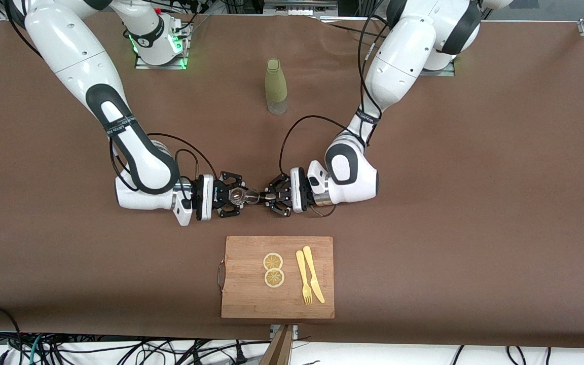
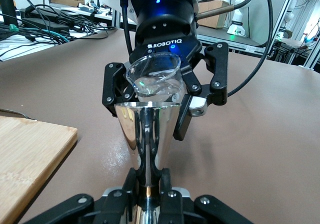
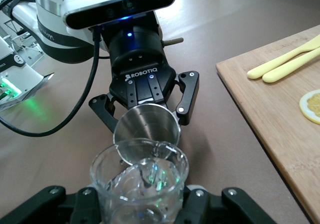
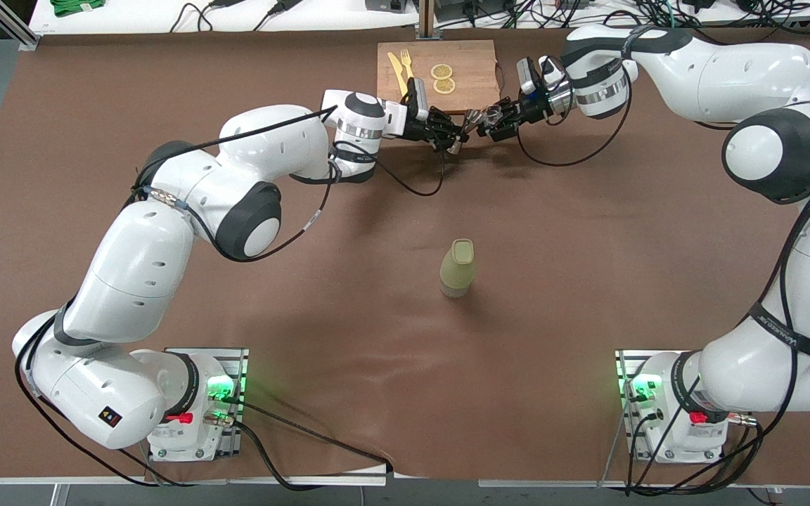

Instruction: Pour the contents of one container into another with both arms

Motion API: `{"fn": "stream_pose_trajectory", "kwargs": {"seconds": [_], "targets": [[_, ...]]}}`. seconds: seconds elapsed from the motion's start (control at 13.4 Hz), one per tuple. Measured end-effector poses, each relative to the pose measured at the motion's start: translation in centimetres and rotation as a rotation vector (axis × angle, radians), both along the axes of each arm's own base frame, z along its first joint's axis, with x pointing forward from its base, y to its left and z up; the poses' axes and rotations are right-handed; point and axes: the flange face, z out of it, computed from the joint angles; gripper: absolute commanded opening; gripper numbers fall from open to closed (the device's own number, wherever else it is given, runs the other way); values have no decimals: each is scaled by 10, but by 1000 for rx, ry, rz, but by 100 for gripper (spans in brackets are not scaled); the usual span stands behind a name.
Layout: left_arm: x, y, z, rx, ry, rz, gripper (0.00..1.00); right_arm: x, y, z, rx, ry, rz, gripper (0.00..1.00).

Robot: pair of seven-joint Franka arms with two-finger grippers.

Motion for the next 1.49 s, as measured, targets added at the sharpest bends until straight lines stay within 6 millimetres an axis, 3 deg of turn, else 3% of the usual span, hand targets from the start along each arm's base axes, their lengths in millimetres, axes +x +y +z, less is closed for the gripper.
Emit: {"fn": "stream_pose_trajectory", "kwargs": {"seconds": [0.89, 1.49], "targets": [[1, -2, 3, -7, -4, -3, 0, 1, 3, 33, -132, 130, 18, 27], [2, -3, 5, -24, 3, 12, 0, -3, 11, 35, -216, 185, 23, 27]]}}
